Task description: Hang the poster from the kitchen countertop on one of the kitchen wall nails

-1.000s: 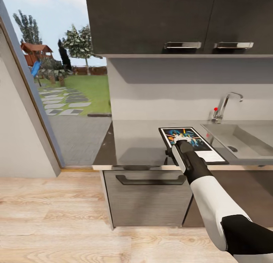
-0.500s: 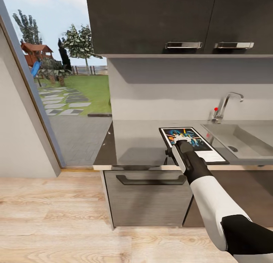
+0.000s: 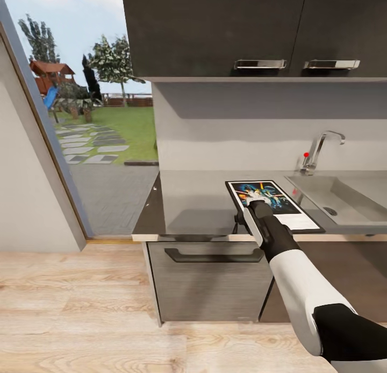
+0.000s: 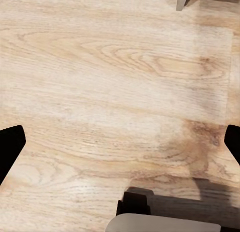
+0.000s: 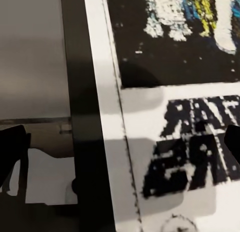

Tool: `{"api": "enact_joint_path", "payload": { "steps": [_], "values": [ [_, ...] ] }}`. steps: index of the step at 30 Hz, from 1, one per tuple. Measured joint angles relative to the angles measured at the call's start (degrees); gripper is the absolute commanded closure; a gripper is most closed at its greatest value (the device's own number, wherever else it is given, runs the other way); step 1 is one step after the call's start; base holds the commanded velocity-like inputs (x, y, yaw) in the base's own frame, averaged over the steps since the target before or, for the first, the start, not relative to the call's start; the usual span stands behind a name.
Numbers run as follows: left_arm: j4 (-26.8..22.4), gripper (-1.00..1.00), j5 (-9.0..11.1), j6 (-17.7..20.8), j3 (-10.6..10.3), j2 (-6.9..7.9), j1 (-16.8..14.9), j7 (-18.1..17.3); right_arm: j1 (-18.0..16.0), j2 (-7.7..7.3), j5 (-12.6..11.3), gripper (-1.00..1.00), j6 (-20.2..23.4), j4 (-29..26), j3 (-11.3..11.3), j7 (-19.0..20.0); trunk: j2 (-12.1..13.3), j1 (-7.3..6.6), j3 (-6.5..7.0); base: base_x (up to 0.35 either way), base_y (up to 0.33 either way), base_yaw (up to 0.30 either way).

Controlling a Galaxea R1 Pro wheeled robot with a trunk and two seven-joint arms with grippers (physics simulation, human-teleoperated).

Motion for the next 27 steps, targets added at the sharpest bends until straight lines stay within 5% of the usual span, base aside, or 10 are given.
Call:
{"api": "enact_joint_path", "payload": {
  "steps": [27],
  "values": [
    [0.1,-1.0,0.0,0.0,0.0,0.0,0.0,0.0,0.0,-0.26,0.1,-1.0,-0.3,0.1,0.0,-0.2,0.0,0.02,0.0,-0.044,-0.022,0.0]
  ]
}}
